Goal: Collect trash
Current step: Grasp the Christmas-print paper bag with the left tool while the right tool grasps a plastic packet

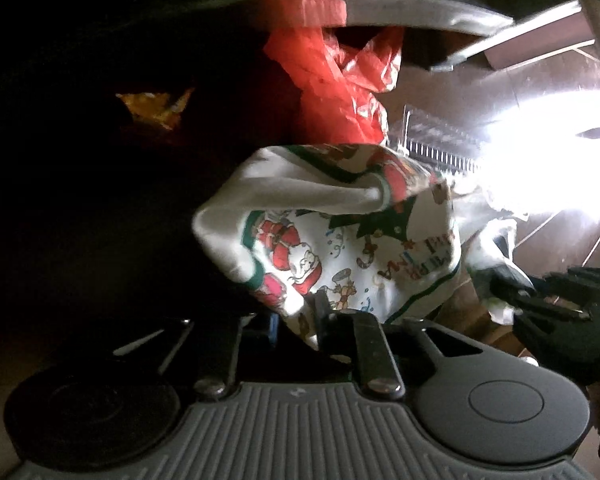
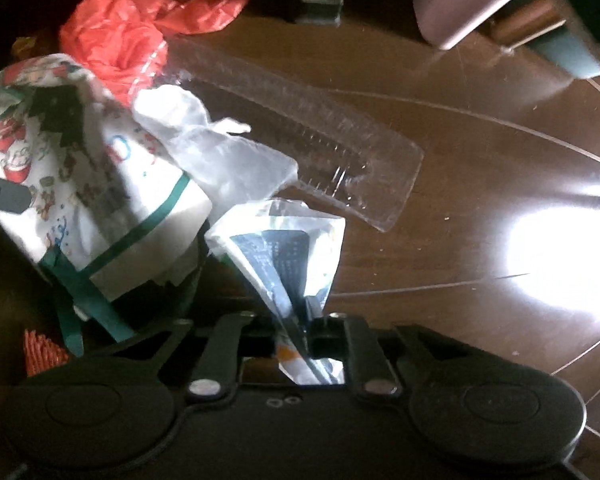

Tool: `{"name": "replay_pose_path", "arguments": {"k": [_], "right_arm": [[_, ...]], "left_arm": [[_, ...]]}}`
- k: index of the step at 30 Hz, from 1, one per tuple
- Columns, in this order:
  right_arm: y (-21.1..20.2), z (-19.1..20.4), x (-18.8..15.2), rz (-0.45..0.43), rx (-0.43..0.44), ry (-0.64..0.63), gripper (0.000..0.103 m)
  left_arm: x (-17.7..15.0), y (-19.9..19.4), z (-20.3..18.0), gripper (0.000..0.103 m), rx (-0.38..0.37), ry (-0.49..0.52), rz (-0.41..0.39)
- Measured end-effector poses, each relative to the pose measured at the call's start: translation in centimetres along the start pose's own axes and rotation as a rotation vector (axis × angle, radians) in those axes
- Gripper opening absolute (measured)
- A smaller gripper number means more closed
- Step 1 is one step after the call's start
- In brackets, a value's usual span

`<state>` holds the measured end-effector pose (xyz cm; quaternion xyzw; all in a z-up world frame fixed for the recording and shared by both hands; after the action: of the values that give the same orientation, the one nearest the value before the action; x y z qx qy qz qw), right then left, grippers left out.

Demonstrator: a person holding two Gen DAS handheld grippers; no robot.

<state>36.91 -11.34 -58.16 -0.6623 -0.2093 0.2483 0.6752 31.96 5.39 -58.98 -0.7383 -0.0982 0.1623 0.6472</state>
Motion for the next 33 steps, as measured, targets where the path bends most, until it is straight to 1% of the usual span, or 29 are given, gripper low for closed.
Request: {"name": "replay_pose_path", "arguments": {"k": [1,4,6,8,13,15,19,24,28,31,33], "right_arm": [[-0.5,0.2,0.0,-0.003,-0.01,-0.003,0.007],[-2.6,1.2,-0.1,-0.018,-0.03,-0.018,0.005],[-4.4,1.9,-0.3,-0.045,-0.033,-0.037,0.004],[-6.6,2.8,-0.3,-0.084,-0.016,-0.039,0.004],[-12.1,3.4,-1.1,-0.177,0.046,0.001,0.004],[-14.7,3.2,-1.1,-0.217,0.076,0.015,0.004],[-19.6,3.2,-1.2,-0.31,0.133,0.046,0.004],[-26.4,3.8,-1.9,-0.435,0.172,0.094,0.004],[-32.0,4.4,-3.7,-0.539,0.193,0.123,0.004],[-35.6,5.4,-5.4,-0.603,0.203,0.113,0.004],[-38.0,5.6,-6.5,-0.649,0.211,0.1,0.003]], "left_arm": [[-0.1,-0.4,0.0,0.01,-0.002,0.002,-0.01],[-0.7,-2.1,-0.2,0.007,0.0,0.021,-0.041],[-1.0,-3.6,-0.6,0.006,0.0,0.029,-0.071],[-1.2,-5.1,-0.8,0.004,0.011,0.037,-0.103],[-1.7,-9.8,-1.3,0.004,0.025,0.043,-0.171],[-2.2,-12.0,-1.3,0.004,0.026,0.046,-0.204],[-3.5,-16.5,-0.7,0.004,0.055,0.052,-0.264],[-5.7,-22.3,0.4,0.004,0.085,0.053,-0.355],[-7.9,-27.8,1.0,0.004,0.117,0.079,-0.448],[-9.6,-32.5,1.1,0.004,0.116,0.098,-0.523],[-10.3,-35.7,0.0,0.004,0.109,0.116,-0.592]]}}
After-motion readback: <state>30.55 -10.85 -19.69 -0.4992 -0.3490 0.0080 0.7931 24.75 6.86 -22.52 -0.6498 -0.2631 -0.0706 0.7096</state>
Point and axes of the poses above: each gripper's, at about its wrist camera, not at the fingertips, and y roughly the way its jaws point, z to its left, x to its top, the point moved 7 cm from there along y, roughly the way its jaws point, and after that the axes turned 9 degrees about x, right-handed, at the moved point
